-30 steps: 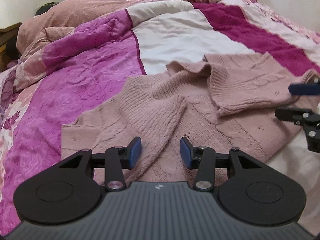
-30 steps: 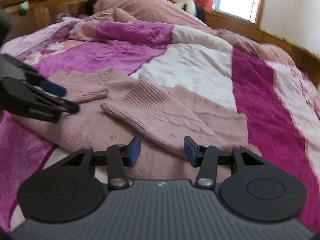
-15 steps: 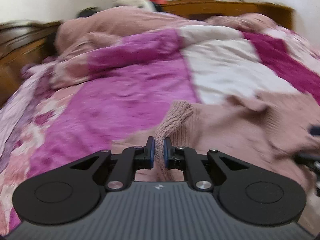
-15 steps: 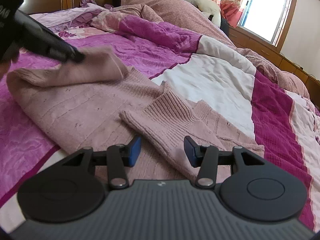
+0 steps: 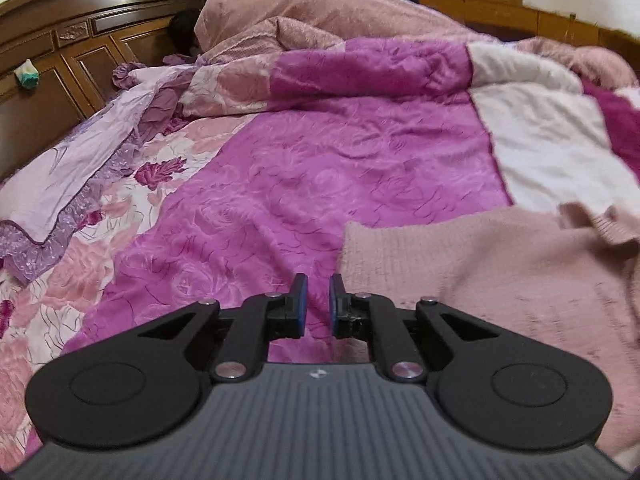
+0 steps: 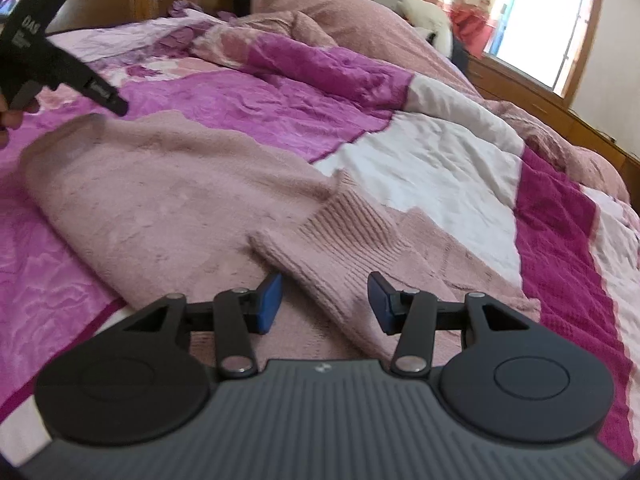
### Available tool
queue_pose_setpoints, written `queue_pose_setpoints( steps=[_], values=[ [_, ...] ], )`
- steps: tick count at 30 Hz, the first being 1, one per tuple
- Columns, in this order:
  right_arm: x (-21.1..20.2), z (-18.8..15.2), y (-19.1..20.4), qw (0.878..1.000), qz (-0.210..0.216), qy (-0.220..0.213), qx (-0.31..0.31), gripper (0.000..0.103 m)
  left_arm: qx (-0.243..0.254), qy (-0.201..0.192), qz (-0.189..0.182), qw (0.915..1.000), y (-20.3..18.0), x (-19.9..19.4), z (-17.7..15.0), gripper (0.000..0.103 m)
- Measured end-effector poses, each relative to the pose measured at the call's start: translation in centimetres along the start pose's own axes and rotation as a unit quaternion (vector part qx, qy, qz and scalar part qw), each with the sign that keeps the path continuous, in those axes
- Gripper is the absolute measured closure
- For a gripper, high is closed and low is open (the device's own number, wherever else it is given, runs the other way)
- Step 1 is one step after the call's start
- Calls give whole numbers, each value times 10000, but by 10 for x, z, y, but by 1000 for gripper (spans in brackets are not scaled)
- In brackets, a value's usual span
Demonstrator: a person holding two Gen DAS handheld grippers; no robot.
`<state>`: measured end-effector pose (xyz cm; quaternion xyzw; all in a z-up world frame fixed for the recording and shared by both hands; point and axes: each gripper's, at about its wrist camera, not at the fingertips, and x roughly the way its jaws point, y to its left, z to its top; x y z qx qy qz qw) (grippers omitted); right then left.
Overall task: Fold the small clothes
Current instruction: 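Grasp the folded cardigan edge with the left gripper while the right gripper grasps another edge, then fold the held edges over and open both grippers, leaving a flat rectangle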
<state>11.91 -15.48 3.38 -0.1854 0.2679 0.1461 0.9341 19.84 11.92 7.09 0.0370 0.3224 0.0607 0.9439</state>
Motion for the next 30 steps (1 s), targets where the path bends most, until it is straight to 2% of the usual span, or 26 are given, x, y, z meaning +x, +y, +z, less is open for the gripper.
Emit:
queue_pose_setpoints(
  steps=[3,6,9,10,13,16,19,25,28,30],
  values=[
    [1,0,4,9999,-2,43,-160,54,-57,-111,-195,9997,-6,-18,2,91],
    [9,0,3,9998,-85,128,-136,55,-69,-131,-543,9984,-17,-27,3,91],
    [16,0,-3,9999,-34,152,75,88,77,25,-910,9958,-34,-22,-3,91],
    [17,1,-5,9998,-89,159,96,92,157,55,-899,9958,-38,-20,-5,91],
    [9,8,-18,9993,-210,-20,301,93,310,93,-732,9968,-45,-10,-12,91],
    [-3,16,-42,9970,-449,-235,588,93,138,128,-685,9975,-35,3,-12,91],
    [-4,22,-75,9927,-635,-233,999,93,-33,146,-612,9980,-25,16,-8,91],
    [28,16,-136,9792,-1186,134,1641,93,8,85,-401,9992,-21,38,-1,91],
    [54,3,-158,9678,-1425,547,1999,90,106,242,-81,9996,-19,58,1,86],
    [67,-10,-165,9591,-1680,838,2119,90,83,287,59,9995,-16,67,0,78]
  ],
)
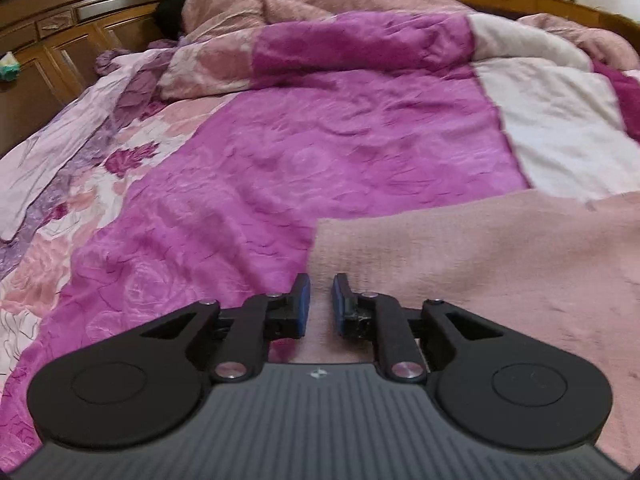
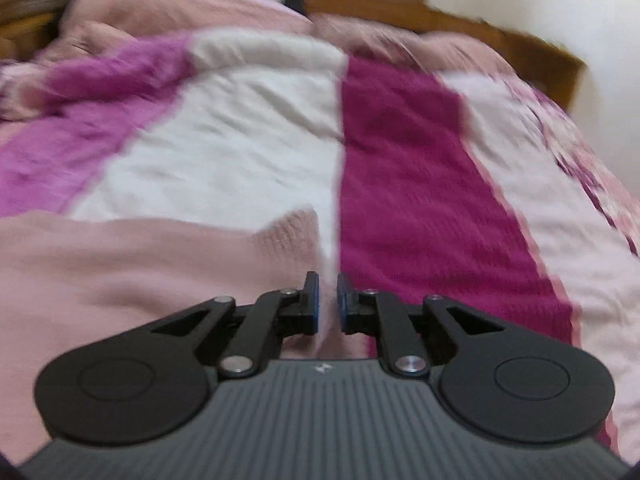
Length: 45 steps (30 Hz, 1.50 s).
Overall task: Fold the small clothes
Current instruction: 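Fold the held edges over and open both grippers, leaving a flat rectangle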
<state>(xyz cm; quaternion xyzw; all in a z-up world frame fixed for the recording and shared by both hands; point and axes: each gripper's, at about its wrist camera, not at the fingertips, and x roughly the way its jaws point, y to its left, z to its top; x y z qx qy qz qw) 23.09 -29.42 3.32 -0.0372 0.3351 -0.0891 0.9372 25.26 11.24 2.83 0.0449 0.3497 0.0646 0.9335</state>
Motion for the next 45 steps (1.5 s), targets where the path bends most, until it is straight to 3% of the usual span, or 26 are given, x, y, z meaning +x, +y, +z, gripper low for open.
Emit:
queue_pose_setpoints(
  steps=[3,8,12,18,23,29,30,33,34,40,45],
  values=[
    [10,-8,-11,9997,-177,139,128,90,-41,-7,-32,10000,5,1,1,75],
    [-24,-11,-18,9993,-34,-308,223,90,94,-39,-31,9999,4,-11,1,75],
    [-56,-12,-20,9960,551,-678,180,90,63,-118,-158,9998,3,-35,-2,75],
    [-71,-27,-11,9895,1323,-581,41,90,238,-279,-520,9980,-5,-78,-15,75],
    [-41,-43,-9,9954,946,-29,167,93,440,-28,-645,9969,-15,-79,-30,75],
    [-40,-49,-9,9964,823,-88,183,93,380,145,-567,9976,-16,-73,-38,75],
    [-44,-48,-6,9971,744,-96,108,89,370,156,-553,9977,-16,-75,-37,75],
    [-56,-48,-7,9978,621,-153,158,60,345,164,-542,9978,-16,-86,-34,75],
    [-61,-49,-10,9976,628,-173,248,55,341,165,-542,9978,-15,-89,-33,75],
    [-95,-59,-31,9918,838,-237,932,55,201,175,-445,9987,-13,-122,-37,75],
    [-120,-74,-39,9890,671,-130,1312,55,-22,320,-521,9981,-15,-145,-48,75]
  ],
)
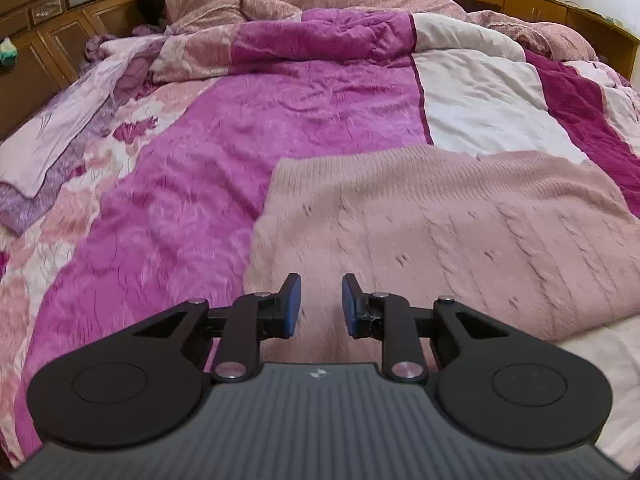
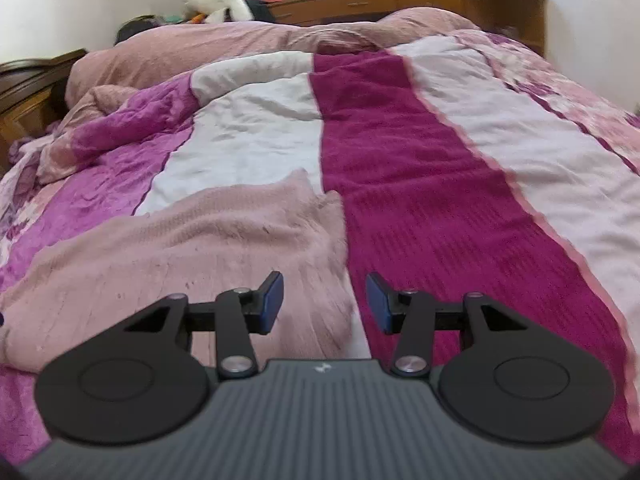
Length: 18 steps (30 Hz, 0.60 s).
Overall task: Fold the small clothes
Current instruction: 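Fold the held edges over and open both grippers, leaving a flat rectangle, then move the right gripper to the folded cardigan's end and close on it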
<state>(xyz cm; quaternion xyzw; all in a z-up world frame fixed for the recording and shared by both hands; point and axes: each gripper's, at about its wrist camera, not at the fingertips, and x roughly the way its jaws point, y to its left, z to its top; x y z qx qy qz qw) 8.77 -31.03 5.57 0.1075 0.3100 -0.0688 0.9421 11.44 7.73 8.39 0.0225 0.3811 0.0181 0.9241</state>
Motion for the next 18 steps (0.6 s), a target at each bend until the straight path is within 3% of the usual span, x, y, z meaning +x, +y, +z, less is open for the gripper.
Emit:
queue_pose_setpoints(
  steps=[9,11,13,18],
  values=[
    [-30,-21,-12,9972,132,117,725,55,-371,373,-104,9986,-7,-16,-31,75],
    [-31,-27,-12,9962,122,130,847,52,-351,446,-69,9984,-8,-16,-35,75],
    [-32,-31,-11,9946,133,145,1018,41,-412,524,-104,9977,-7,-15,-38,75],
    [-26,-43,-10,9879,242,296,1506,37,-434,625,-142,9970,-9,-12,-43,74]
  ],
)
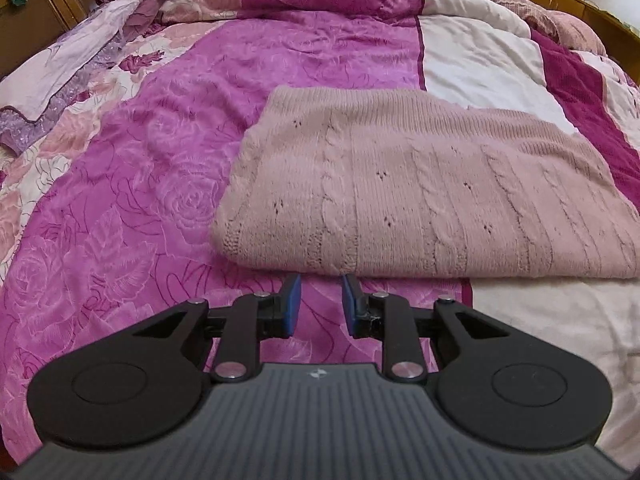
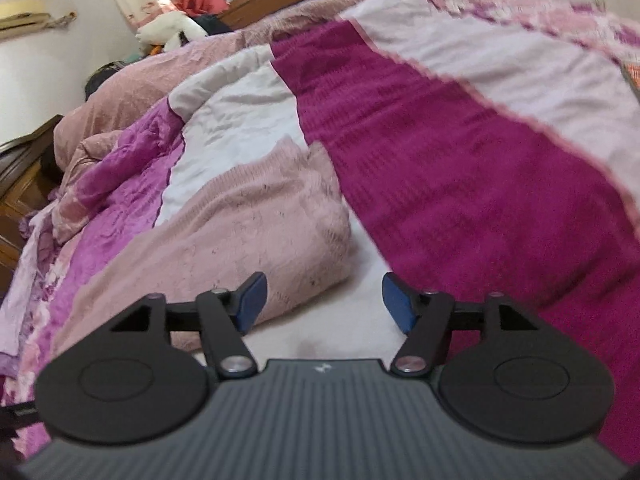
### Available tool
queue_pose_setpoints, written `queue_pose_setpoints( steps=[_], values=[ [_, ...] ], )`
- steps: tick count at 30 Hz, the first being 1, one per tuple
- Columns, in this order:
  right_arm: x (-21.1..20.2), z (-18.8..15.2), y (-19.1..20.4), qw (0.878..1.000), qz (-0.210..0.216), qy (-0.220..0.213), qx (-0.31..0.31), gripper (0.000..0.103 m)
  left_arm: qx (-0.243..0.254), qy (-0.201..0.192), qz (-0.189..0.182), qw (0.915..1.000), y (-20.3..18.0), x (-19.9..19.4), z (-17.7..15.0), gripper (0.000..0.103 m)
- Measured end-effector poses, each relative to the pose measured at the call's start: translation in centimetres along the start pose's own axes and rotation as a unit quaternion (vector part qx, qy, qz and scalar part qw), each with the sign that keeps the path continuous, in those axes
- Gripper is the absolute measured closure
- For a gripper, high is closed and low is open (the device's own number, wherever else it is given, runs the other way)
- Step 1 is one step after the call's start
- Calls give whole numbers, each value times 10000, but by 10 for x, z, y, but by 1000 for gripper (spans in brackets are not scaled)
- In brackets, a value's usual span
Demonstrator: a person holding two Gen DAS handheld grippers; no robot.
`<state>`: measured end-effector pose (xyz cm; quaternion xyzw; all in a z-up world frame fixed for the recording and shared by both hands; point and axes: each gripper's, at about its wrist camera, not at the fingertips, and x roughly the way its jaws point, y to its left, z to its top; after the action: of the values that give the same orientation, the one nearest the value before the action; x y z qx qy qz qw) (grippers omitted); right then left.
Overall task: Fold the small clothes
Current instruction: 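Move the right gripper to the folded cardigan's end and close on it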
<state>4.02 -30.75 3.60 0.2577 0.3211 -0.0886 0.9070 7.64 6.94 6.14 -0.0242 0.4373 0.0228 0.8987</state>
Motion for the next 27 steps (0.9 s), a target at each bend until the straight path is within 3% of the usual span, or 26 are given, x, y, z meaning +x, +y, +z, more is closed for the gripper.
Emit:
queue_pose_setpoints(
  steps=[8,14,27],
  values=[
    [19,-12,1,9974,-100,50,712,35,20,23,-165,9999,-3,5,-1,74],
    [28,-14,5,9926,169,-124,1194,34,-87,39,-209,9997,3,8,-2,74],
    [43,-17,8,9899,441,-228,1328,35,-225,44,-107,9997,11,8,0,74]
  ],
)
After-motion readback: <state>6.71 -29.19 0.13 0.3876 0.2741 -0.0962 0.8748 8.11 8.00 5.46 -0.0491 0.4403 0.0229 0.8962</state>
